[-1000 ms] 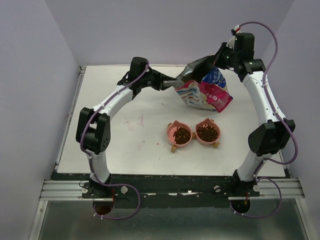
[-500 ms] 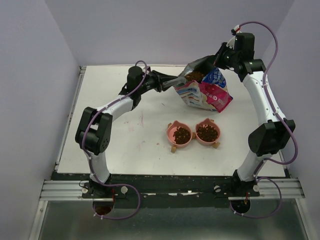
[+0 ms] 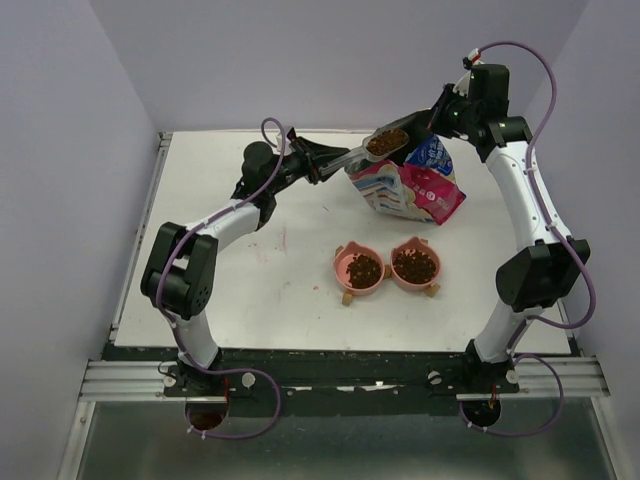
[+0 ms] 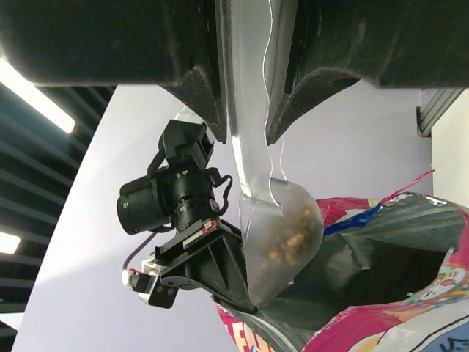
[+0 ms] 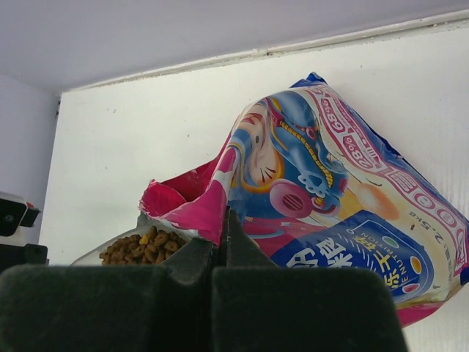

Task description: Serve the pet food

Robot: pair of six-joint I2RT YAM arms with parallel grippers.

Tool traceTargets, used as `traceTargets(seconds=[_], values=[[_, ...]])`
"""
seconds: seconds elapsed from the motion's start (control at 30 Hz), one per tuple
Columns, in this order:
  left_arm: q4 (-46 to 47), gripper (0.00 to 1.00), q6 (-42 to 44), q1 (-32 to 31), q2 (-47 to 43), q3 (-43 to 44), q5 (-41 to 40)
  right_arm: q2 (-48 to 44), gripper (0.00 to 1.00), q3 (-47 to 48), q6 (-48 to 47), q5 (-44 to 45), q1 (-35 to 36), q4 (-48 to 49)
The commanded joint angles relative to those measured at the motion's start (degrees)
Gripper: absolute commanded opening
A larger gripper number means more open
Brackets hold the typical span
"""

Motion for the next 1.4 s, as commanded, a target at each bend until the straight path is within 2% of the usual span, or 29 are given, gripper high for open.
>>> traceTargets(seconds=[0.0,0.2,0.43,0.77,1.03,1.23,1.37], values=[[7.13,0.00,-5.01,0.07,-1.49,-0.53,-0.42,-2.24,0.00,6.26,0.71,-1.65,-0.47,7.41],[10.38,0.00,-5.97,0.07,0.44,1.75,-0.68,-2.41,0.00,6.35,0.71,-1.75,-0.47,7.41],[14.16,0.00,-6.94,-0.01,-2.01,-1.05,0.46,-2.41,0.00,6.44,0.62,-1.74,-0.47,7.24],[19.97,0.00,-8.96,-0.01,-13.87,-17.92,3.09,-1.45,0.00,7.23,0.62,-2.09,-0.56,7.23],[15.05,0.00,-5.01,-0.10,-22.66,-31.63,8.01,-0.83,0.00,7.58,0.89,-2.71,-0.56,7.32],[10.39,0.00,-0.45,0.16,-26.09,-39.72,12.06,-1.01,0.00,7.23,0.89,-2.89,-0.47,7.32],[11.09,0.00,0.26,0.42,-26.19,-44.20,12.24,-1.36,0.00,6.71,0.71,-2.97,-0.47,7.32]])
